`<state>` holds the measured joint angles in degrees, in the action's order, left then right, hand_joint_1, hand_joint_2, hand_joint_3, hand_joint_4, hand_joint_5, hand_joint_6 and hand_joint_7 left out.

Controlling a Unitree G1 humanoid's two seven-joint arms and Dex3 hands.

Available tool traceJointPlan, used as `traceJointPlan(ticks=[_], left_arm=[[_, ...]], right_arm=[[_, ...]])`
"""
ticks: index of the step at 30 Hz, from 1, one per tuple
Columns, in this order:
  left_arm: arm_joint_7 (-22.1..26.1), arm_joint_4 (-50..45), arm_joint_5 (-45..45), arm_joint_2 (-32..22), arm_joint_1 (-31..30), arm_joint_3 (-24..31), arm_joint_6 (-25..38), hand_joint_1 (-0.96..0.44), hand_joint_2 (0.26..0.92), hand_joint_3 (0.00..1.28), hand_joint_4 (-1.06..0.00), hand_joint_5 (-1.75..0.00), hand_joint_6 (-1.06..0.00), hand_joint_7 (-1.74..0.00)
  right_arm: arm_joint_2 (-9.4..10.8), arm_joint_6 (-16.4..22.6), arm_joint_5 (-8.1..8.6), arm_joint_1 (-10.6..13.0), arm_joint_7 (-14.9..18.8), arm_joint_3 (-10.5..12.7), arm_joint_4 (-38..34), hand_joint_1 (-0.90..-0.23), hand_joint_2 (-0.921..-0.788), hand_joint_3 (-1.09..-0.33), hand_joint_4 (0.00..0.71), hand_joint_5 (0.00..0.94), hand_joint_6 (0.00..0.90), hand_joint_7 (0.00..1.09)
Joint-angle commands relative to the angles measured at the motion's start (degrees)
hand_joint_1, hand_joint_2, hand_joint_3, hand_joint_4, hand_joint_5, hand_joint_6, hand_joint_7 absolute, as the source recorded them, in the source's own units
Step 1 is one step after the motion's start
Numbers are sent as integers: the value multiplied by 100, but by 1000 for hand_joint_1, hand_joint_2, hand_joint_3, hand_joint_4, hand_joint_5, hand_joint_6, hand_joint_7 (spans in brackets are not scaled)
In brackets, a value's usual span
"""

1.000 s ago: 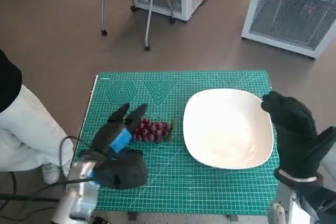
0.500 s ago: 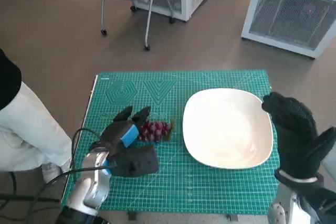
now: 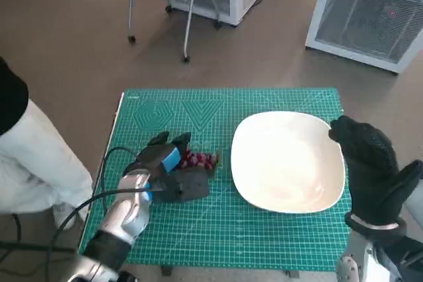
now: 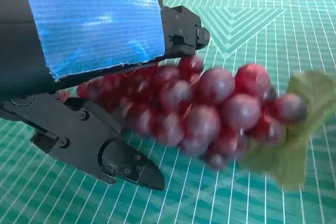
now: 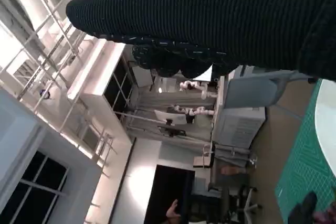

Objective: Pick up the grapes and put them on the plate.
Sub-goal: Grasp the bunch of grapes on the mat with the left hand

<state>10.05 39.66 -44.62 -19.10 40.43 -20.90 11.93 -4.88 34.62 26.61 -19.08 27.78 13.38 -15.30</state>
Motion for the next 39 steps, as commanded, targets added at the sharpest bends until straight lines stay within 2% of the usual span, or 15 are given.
traceJointPlan(ticks=[1,10,26,29,33,35,36,37,39], left_arm=[[-134,626,68,126,199,-193,-107,-305,750,11,1,1,-182,-8],[-275,1344,180,237,545,-350,-286,-296,759,10,1,1,-196,-11],[-454,1805,374,276,731,-500,-512,-258,770,6,-45,-14,-225,-13],[-583,1883,425,270,747,-480,-613,-179,786,9,-122,-25,-290,-27],[-931,1997,472,262,730,-478,-809,0,847,21,-412,-53,-528,-49],[-1171,2048,467,257,699,-490,-919,111,877,58,-527,-353,-660,-73],[-1286,2069,460,253,682,-499,-971,140,891,81,-557,-569,-695,-187],[-1377,2087,453,248,670,-509,-1014,148,900,107,-558,-811,-700,-367],[-1509,2114,440,235,653,-536,-1080,84,910,132,-556,-1068,-639,-797]], right_arm=[[6,-34,-50,142,-12,10,-39,-422,-921,-568,462,476,257,880],[-3,-28,-47,157,-11,23,-46,-421,-921,-569,460,479,255,883],[10,-42,-14,163,-1,26,-44,-422,-921,-569,458,482,254,884],[17,-41,-27,163,-15,23,-43,-422,-921,-569,458,482,254,884],[22,-49,-34,160,-30,21,-45,-424,-921,-568,458,483,254,884],[26,-53,-36,157,-36,20,-48,-425,-921,-568,458,483,254,883],[27,-54,-37,155,-39,20,-51,-425,-921,-567,458,483,255,883],[29,-54,-39,155,-42,21,-52,-426,-921,-567,458,483,255,883],[33,-50,-46,153,-51,21,-56,-426,-921,-566,459,483,255,882]])
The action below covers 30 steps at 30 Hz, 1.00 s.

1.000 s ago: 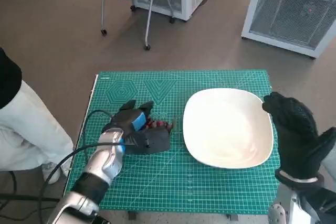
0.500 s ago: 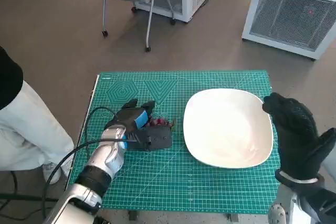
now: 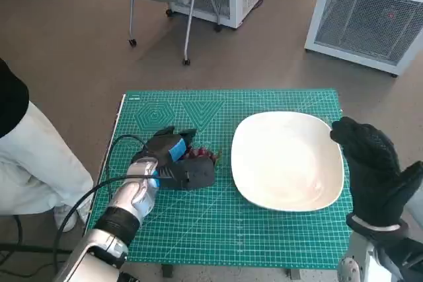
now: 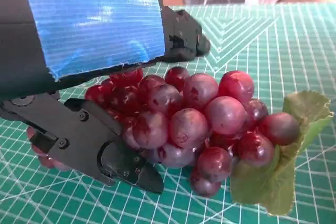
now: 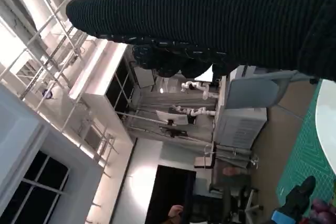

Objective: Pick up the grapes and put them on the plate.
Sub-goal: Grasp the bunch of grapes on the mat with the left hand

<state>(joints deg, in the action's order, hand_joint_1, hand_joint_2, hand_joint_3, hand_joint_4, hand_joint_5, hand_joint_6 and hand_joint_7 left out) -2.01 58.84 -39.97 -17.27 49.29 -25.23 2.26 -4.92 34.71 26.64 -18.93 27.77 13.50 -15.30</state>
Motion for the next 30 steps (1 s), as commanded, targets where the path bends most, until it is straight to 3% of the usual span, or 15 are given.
traceJointPlan(ticks=[1,3,6,10,23,28,30], left_arm=[[-348,201,-32,43,-240,-118,-139,58,906,151,-557,-1142,-616,-945],[-407,199,-41,19,-253,-151,-184,30,885,194,-563,-1238,-609,-1075],[-428,164,-31,-19,-271,-184,-219,13,848,251,-564,-1396,-667,-995],[-381,75,-13,-69,-302,-203,-220,7,834,269,-561,-1471,-702,-932],[-28,-86,118,-95,-319,-133,-56,6,889,203,-490,-1557,-704,-906],[13,-148,150,-95,-325,-119,24,4,906,193,-510,-1405,-589,-1172],[23,-164,160,-99,-324,-120,37,3,909,193,-509,-1393,-575,-1201]], right_arm=[[39,-55,-55,136,-57,8,-56,-426,-921,-566,459,482,256,882],[45,-49,-71,133,-73,4,-55,-425,-921,-566,459,482,256,881],[49,-48,-84,128,-88,-2,-52,-424,-921,-567,459,482,256,881],[46,-49,-86,115,-91,-8,-57,-423,-921,-568,459,482,256,881],[37,-45,-97,103,-91,-17,-57,-423,-921,-568,458,484,255,883],[40,-30,-98,99,-87,-15,-80,-423,-921,-568,458,484,255,882],[37,-20,-95,94,-78,-11,-99,-423,-921,-568,458,484,256,882]])
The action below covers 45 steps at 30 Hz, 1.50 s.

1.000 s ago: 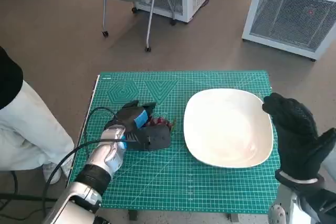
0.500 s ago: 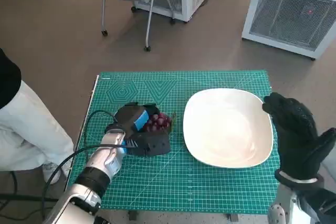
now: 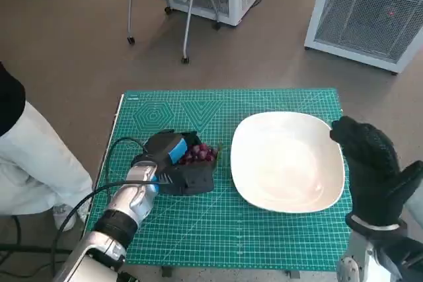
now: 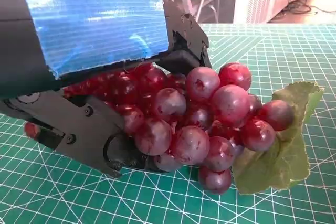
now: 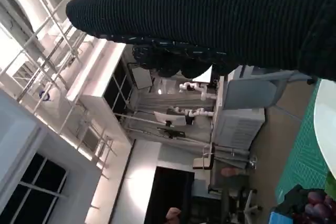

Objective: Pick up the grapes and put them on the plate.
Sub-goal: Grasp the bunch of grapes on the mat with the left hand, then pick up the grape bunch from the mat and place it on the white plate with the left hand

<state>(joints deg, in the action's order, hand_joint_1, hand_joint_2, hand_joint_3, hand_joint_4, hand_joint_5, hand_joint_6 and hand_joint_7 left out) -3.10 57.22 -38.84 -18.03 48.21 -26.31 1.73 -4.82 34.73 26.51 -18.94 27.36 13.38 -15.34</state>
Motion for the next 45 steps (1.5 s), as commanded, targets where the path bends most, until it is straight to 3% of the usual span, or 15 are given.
traceJointPlan(ticks=[1,4,9,14,16,23,34,45], left_arm=[[139,-10,51,-26,-215,-15,98,4,910,193,-500,-1421,-586,-1170],[166,-55,58,-38,-217,-26,140,5,910,195,-468,-1532,-637,-1027],[199,-215,65,-82,-257,-19,197,6,910,195,-456,-1581,-662,-958],[282,-616,84,-172,-362,27,295,4,914,183,-492,-1458,-608,-1111],[349,-833,88,-218,-420,46,361,5,915,179,-490,-1474,-619,-1083],[651,-1876,61,-427,-692,148,693,6,907,155,-526,-1513,-695,-915],[1078,-3891,-3,-750,-1194,510,1259,6,919,100,-576,-1464,-725,-873],[1143,-5217,-4,-850,-1471,951,1425,7,920,74,-614,-1423,-744,-852]], right_arm=[[25,-18,-78,94,-32,4,-101,-423,-921,-567,458,484,256,882],[22,-11,-68,96,-21,8,-109,-423,-921,-567,458,484,256,881],[24,-17,-57,107,-23,5,-91,-424,-921,-566,459,483,257,879],[22,-9,-61,112,-28,11,-94,-424,-921,-566,459,482,258,878],[21,-16,-50,110,-24,13,-93,-424,-921,-566,460,482,258,878],[29,-17,-46,114,-24,9,-80,-423,-921,-567,459,482,258,878],[30,-19,-52,82,-25,3,-97,-425,-921,-567,458,483,253,879],[45,-3,-35,30,-7,1,-158,-429,-921,-565,458,484,252,879]])
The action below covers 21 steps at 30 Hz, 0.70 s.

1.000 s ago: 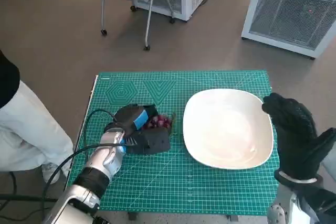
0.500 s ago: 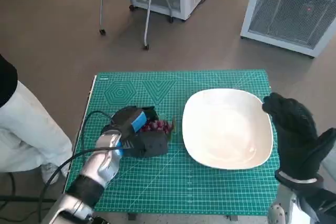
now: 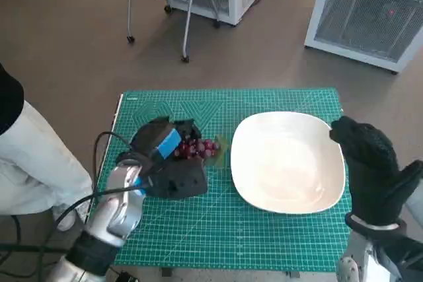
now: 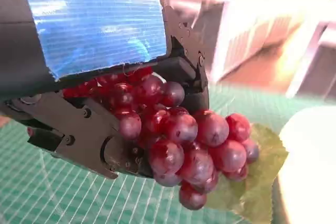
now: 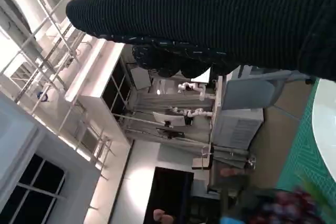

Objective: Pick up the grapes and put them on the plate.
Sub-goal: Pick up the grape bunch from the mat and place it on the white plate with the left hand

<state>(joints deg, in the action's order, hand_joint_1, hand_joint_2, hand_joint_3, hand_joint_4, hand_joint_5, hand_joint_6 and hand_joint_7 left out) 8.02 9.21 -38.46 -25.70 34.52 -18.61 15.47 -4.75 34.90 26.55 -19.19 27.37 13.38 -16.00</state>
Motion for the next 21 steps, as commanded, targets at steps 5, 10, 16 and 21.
traceJointPlan(ticks=[5,10,16,21], left_arm=[[3,-751,-39,-82,-136,339,43,6,919,61,-657,-1363,-725,-889],[-55,-969,-14,-59,-142,478,-18,6,919,48,-682,-1336,-728,-885],[-190,-975,15,6,-94,570,-144,6,915,31,-720,-1290,-743,-877],[-297,-856,43,60,-60,594,-262,5,913,27,-733,-1269,-744,-884]], right_arm=[[45,-8,-35,48,-2,-1,-96,-429,-921,-565,458,485,252,880],[43,12,-26,40,13,8,-122,-428,-921,-565,458,486,252,880],[39,41,-35,43,7,6,-136,-426,-921,-564,459,485,253,878],[38,49,-52,63,-9,1,-113,-423,-921,-565,459,484,254,878]])
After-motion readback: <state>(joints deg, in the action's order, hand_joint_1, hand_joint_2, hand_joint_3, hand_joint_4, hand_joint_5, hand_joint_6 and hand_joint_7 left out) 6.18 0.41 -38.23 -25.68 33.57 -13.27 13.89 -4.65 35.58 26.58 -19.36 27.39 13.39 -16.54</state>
